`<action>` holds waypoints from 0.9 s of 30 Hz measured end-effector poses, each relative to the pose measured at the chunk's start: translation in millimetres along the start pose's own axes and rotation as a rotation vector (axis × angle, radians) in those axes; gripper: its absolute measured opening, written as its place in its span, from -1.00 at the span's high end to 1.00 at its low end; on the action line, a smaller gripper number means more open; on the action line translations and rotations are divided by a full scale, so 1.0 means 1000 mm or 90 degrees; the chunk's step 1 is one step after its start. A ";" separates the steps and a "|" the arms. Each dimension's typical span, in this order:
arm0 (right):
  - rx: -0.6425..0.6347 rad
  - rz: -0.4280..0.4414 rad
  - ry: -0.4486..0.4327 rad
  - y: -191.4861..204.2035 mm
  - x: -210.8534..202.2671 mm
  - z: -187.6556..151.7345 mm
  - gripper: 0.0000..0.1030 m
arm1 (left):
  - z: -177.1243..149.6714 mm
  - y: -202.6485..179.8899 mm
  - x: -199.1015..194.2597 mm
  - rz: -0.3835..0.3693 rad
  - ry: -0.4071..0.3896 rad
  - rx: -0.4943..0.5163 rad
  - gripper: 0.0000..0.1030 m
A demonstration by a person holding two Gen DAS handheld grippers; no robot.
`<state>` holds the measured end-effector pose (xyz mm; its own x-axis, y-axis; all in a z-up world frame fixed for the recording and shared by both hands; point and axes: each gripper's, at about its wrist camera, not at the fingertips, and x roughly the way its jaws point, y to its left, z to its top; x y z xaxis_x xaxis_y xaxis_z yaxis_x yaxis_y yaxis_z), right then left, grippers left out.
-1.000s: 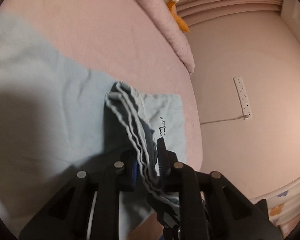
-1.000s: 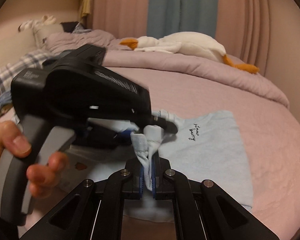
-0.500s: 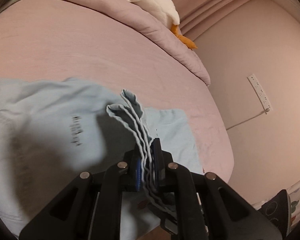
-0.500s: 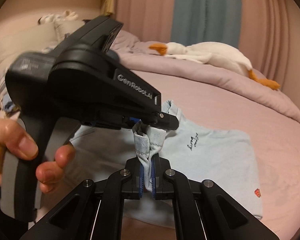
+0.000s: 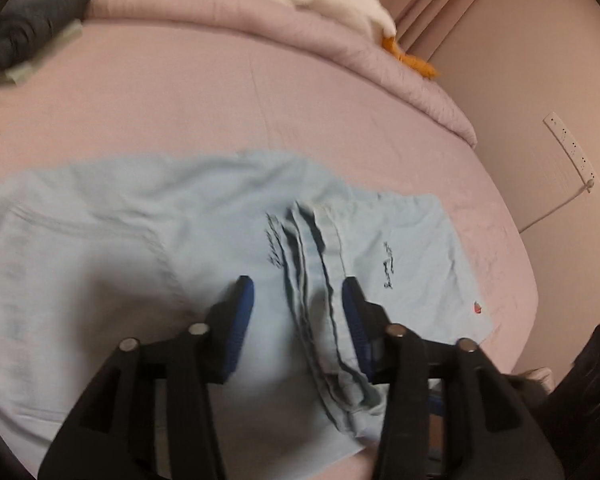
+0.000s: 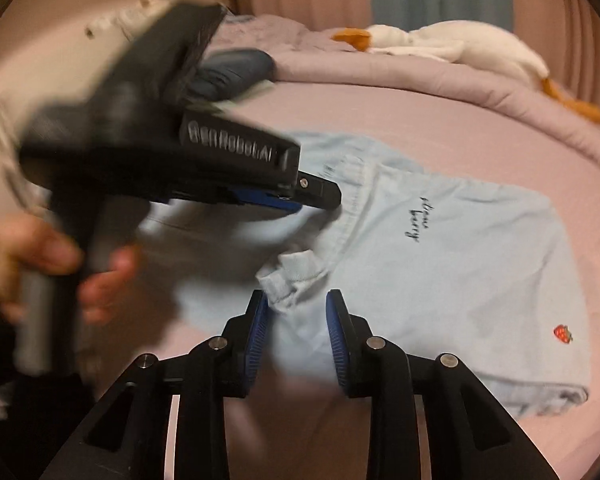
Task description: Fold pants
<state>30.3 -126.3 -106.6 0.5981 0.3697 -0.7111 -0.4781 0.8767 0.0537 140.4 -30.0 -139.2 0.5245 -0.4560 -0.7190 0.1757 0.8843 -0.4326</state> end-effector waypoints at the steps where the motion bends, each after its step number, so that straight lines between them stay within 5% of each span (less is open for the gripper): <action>1: 0.012 0.031 -0.016 -0.003 -0.012 0.001 0.43 | 0.003 0.000 -0.006 -0.007 -0.012 -0.002 0.11; 4: 0.062 0.079 -0.086 -0.026 -0.053 0.007 0.43 | 0.009 -0.009 -0.014 -0.041 -0.032 0.008 0.11; 9: 0.101 -0.173 -0.074 -0.079 -0.067 0.015 0.44 | 0.002 -0.057 0.008 -0.104 0.006 0.061 0.12; 13: 0.115 -0.258 -0.007 -0.106 -0.051 -0.002 0.45 | -0.018 -0.080 0.039 -0.089 0.047 0.118 0.14; 16: 0.107 -0.252 0.075 -0.112 -0.026 -0.024 0.45 | -0.035 -0.061 0.057 -0.056 0.098 0.098 0.23; 21: 0.103 -0.239 0.063 -0.107 -0.041 -0.006 0.45 | -0.050 -0.023 0.026 -0.098 0.074 0.055 0.31; 27: 0.025 -0.089 0.030 -0.078 -0.016 0.035 0.45 | -0.061 -0.011 0.011 -0.117 0.056 0.026 0.31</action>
<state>80.7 -190.3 -75.0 0.6265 0.2286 -0.7452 -0.3660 0.9304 -0.0223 93.6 -51.1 -175.8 0.4062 -0.6158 -0.6751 0.2965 0.7877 -0.5400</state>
